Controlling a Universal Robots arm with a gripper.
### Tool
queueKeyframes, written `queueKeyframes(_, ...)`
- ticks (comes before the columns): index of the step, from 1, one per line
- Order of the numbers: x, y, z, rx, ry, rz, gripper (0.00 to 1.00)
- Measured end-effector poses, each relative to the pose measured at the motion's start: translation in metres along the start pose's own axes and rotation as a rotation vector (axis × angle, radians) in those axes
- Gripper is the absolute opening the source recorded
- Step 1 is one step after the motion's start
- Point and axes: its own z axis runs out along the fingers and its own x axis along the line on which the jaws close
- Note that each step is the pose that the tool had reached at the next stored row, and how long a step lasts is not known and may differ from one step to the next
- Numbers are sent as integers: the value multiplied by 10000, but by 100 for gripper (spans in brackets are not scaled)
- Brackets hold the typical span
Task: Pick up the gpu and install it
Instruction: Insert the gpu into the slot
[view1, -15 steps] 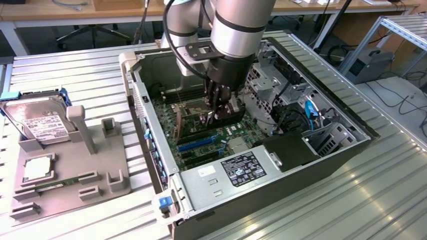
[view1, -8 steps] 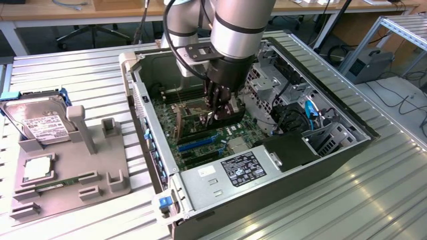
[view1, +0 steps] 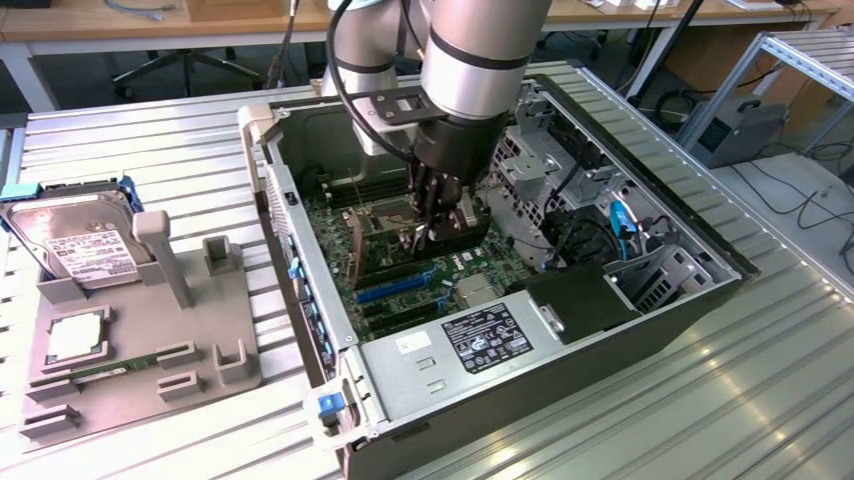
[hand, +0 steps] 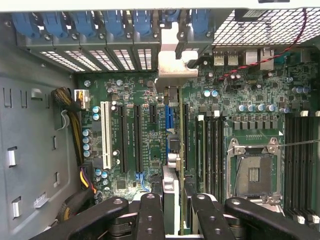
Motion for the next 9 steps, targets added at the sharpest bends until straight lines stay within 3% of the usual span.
queueKeyframes(9, 0, 0, 15, 0, 0, 0, 27)
